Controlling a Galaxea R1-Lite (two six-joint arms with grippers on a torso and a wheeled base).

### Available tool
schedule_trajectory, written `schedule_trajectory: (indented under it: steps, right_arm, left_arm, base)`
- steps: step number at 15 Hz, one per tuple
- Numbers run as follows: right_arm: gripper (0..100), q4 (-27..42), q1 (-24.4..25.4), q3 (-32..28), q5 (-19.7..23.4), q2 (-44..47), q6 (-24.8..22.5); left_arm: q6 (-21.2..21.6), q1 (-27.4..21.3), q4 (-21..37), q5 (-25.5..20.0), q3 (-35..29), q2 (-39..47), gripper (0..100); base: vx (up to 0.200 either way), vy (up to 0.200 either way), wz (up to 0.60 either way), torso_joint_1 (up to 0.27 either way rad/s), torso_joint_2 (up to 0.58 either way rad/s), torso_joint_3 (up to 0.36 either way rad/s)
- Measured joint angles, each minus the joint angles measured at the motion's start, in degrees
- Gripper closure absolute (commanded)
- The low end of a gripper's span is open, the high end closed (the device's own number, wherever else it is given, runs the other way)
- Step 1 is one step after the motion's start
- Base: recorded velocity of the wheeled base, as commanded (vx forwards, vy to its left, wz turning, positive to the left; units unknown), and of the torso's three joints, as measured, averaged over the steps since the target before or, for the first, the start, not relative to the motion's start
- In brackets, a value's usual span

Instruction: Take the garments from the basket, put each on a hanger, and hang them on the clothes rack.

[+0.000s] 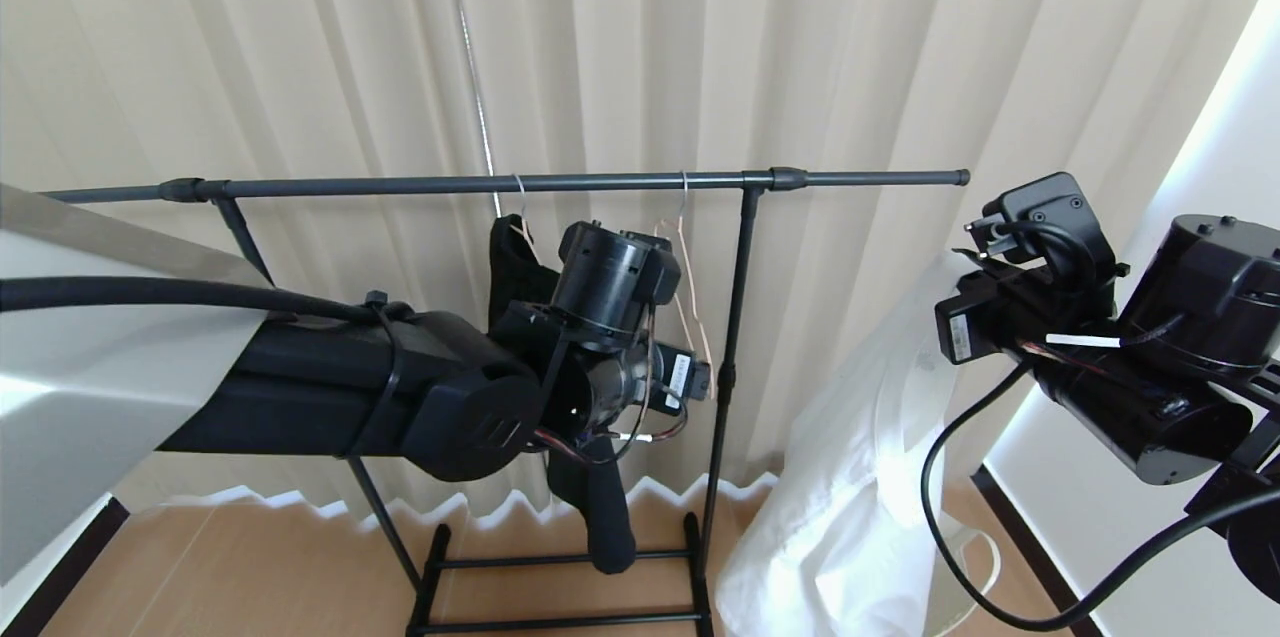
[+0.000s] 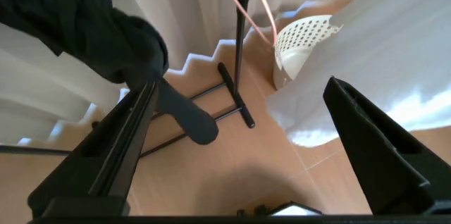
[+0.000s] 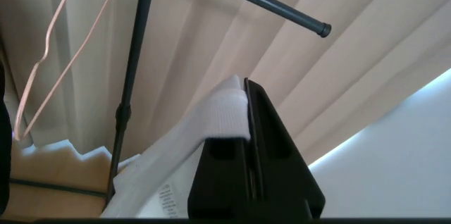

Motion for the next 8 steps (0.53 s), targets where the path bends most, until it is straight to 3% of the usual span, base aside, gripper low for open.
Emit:
schedule_trajectory:
  steps: [2, 4, 5, 8]
  right_arm:
    - [100, 0.0, 0.0, 0.0, 0.0, -0.2, 0.0]
    - [100, 0.0, 0.0, 0.1, 0.0, -0.2, 0.0]
    - [100, 0.0, 0.0, 0.1, 0.0, -0.1, 0.0]
    - [100, 0.0, 0.0, 0.2, 0.0, 0.1, 0.0]
  left_arm:
    - [0.0, 0.0, -0.2, 0.0, -1.5, 0.8, 0]
    - [-0.2, 0.0, -0.2, 0.1, -1.9, 1.5, 0]
    - [-0.4, 0.1, -0.1, 0.1, -2.0, 1.7, 0]
    - [-1.4, 0.1, -0.3, 0.0, -2.9, 2.6, 0]
  base:
    - [0.0, 0.0, 0.0, 0.0, 0.0, 0.0]
    - [0.0, -0.2, 0.0, 0.002, 0.0, 0.0]
    - [0.2, -0.2, 0.0, -0.017, 0.0, 0.002]
    - [0.2, 0.0, 0.0, 0.005, 0.0, 0.002]
